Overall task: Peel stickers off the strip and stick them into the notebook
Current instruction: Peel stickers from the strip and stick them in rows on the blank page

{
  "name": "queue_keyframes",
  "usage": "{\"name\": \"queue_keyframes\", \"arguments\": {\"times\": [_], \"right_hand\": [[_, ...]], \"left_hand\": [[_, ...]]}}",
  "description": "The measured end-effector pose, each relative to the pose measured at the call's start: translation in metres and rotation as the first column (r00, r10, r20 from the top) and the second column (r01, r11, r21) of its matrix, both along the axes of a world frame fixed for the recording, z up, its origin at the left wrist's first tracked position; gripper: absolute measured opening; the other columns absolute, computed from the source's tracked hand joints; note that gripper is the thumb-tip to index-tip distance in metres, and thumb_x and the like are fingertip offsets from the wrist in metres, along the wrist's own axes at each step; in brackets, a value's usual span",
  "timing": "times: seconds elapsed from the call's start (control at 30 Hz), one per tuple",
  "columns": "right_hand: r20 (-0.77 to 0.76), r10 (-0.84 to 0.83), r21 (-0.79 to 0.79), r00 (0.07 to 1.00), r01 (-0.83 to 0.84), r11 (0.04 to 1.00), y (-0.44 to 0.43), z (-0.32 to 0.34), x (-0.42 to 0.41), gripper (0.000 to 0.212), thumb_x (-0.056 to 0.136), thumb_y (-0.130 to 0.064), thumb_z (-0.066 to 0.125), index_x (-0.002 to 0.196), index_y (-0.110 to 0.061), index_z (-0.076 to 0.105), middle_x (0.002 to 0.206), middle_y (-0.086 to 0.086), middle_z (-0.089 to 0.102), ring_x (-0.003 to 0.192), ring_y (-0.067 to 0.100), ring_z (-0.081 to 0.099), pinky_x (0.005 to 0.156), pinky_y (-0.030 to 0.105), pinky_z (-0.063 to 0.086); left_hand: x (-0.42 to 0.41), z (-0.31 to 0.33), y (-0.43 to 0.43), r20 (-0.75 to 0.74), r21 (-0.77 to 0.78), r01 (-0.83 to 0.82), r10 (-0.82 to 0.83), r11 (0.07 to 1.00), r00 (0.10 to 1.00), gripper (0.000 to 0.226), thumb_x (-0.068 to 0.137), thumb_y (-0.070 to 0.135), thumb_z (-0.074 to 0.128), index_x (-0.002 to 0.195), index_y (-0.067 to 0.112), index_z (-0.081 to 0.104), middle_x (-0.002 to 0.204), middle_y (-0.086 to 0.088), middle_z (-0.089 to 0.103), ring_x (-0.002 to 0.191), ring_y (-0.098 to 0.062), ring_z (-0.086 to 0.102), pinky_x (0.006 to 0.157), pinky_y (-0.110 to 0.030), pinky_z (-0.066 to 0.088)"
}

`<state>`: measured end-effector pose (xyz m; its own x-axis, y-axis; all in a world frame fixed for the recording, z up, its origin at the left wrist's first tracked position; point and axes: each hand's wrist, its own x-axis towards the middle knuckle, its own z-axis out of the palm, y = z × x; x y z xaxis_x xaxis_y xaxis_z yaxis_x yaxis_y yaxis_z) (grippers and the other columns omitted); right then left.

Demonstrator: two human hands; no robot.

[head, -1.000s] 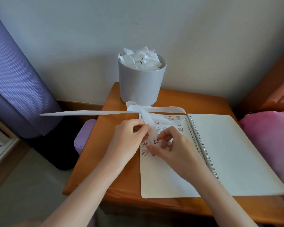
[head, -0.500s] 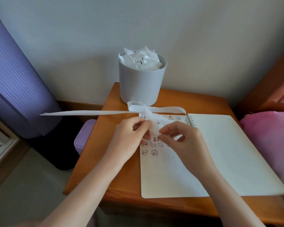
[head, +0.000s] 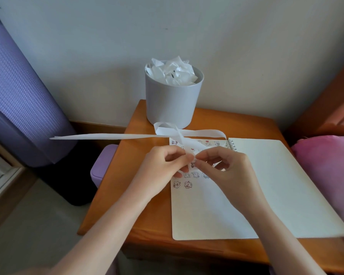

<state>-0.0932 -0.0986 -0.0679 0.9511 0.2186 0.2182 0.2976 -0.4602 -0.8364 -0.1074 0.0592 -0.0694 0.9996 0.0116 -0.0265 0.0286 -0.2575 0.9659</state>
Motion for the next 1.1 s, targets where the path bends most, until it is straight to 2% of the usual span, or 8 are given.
{"name": "queue_keyframes", "arguments": {"times": [0.1, 0.23, 0.4, 0.63, 0.8, 0.9, 1.0, 1.1], "right_hand": [[0.024, -0.006, -0.015, 1.0, 0.007, 1.0, 0.0, -0.001, 0.0, 0.008, 0.079, -0.013, 0.074, 0.083, -0.019, 0.072, 0.072, -0.014, 0.067, 0.068, 0.004, 0.059, 0.06, 0.012, 0.047], [0.048, -0.001, -0.045, 0.999, 0.003, 0.999, 0.0, -0.001, -0.001, 0.01, 0.079, -0.012, 0.074, 0.082, -0.02, 0.071, 0.071, -0.013, 0.066, 0.067, 0.004, 0.057, 0.06, 0.013, 0.046], [0.065, -0.004, -0.101, 0.998, 0.011, 0.995, 0.0, -0.003, -0.001, 0.01, 0.08, -0.013, 0.073, 0.079, -0.023, 0.068, 0.071, -0.019, 0.062, 0.072, 0.0, 0.054, 0.061, 0.01, 0.043], [0.062, 0.007, -0.236, 0.998, 0.008, 0.972, -0.002, -0.005, 0.0, 0.007, 0.082, -0.028, 0.068, 0.082, -0.031, 0.062, 0.091, -0.023, 0.055, 0.086, 0.0, 0.049, 0.064, 0.015, 0.043], [0.055, 0.032, -0.232, 0.998, -0.018, 0.973, -0.003, -0.001, -0.003, 0.015, 0.082, -0.028, 0.068, 0.078, -0.038, 0.057, 0.094, -0.024, 0.052, 0.089, -0.004, 0.046, 0.068, 0.009, 0.041], [-0.049, 0.043, -0.121, 0.998, -0.049, 0.991, -0.006, 0.005, -0.005, 0.011, 0.083, -0.023, 0.069, 0.076, -0.031, 0.063, 0.077, -0.019, 0.061, 0.075, 0.0, 0.052, 0.061, 0.013, 0.043], [-0.194, 0.058, -0.068, 0.979, -0.072, 0.995, -0.013, 0.009, -0.004, 0.008, 0.08, -0.019, 0.072, 0.074, -0.023, 0.069, 0.069, -0.014, 0.066, 0.059, -0.001, 0.053, 0.057, 0.015, 0.044], [-0.334, 0.032, -0.079, 0.942, -0.062, 0.995, -0.016, 0.007, -0.002, 0.005, 0.077, -0.019, 0.074, 0.074, -0.02, 0.071, 0.073, -0.005, 0.072, 0.064, 0.006, 0.06, 0.069, 0.031, 0.053]], "left_hand": [[0.0, 0.0, -0.001, 0.001, -0.015, 0.003, -0.003, 1.0, 1.0, 0.011, 0.087, 0.024, 0.062, 0.079, 0.022, 0.069, 0.072, 0.003, 0.07, 0.062, -0.002, 0.064, 0.054, -0.008, 0.048], [0.001, -0.002, -0.002, -0.01, -0.026, -0.007, 0.007, 1.0, 1.0, 0.012, 0.087, 0.022, 0.063, 0.081, 0.016, 0.072, 0.073, -0.001, 0.071, 0.064, -0.004, 0.064, 0.056, -0.01, 0.05], [0.001, -0.004, -0.003, -0.018, -0.027, -0.008, 0.008, 1.0, 1.0, 0.012, 0.088, 0.022, 0.063, 0.08, 0.016, 0.071, 0.071, 0.0, 0.07, 0.061, -0.002, 0.064, 0.055, -0.01, 0.049], [0.001, -0.005, -0.003, -0.036, -0.036, -0.004, 0.003, 0.999, 0.999, 0.011, 0.088, 0.024, 0.062, 0.08, 0.023, 0.07, 0.068, 0.006, 0.068, 0.063, -0.003, 0.066, 0.058, -0.013, 0.053], [0.003, -0.006, -0.001, -0.055, -0.042, -0.035, 0.033, 0.999, 0.998, 0.013, 0.088, 0.025, 0.062, 0.085, 0.017, 0.071, 0.074, 0.001, 0.07, 0.071, -0.009, 0.068, 0.061, -0.016, 0.055], [0.003, -0.009, 0.001, -0.041, 0.015, -0.062, 0.062, 0.998, 0.997, 0.015, 0.087, 0.027, 0.062, 0.088, 0.015, 0.072, 0.077, 0.001, 0.071, 0.072, -0.01, 0.068, 0.063, -0.018, 0.057], [0.003, -0.01, 0.001, -0.039, 0.014, -0.082, 0.082, 0.997, 0.996, 0.013, 0.087, 0.023, 0.062, 0.088, 0.015, 0.073, 0.08, -0.002, 0.072, 0.072, -0.012, 0.069, 0.06, -0.016, 0.055], [0.003, -0.01, 0.001, -0.036, 0.027, -0.091, 0.092, 0.996, 0.995, 0.014, 0.088, 0.023, 0.061, 0.087, 0.014, 0.073, 0.076, -0.001, 0.071, 0.065, -0.01, 0.067, 0.058, -0.013, 0.052]]}}
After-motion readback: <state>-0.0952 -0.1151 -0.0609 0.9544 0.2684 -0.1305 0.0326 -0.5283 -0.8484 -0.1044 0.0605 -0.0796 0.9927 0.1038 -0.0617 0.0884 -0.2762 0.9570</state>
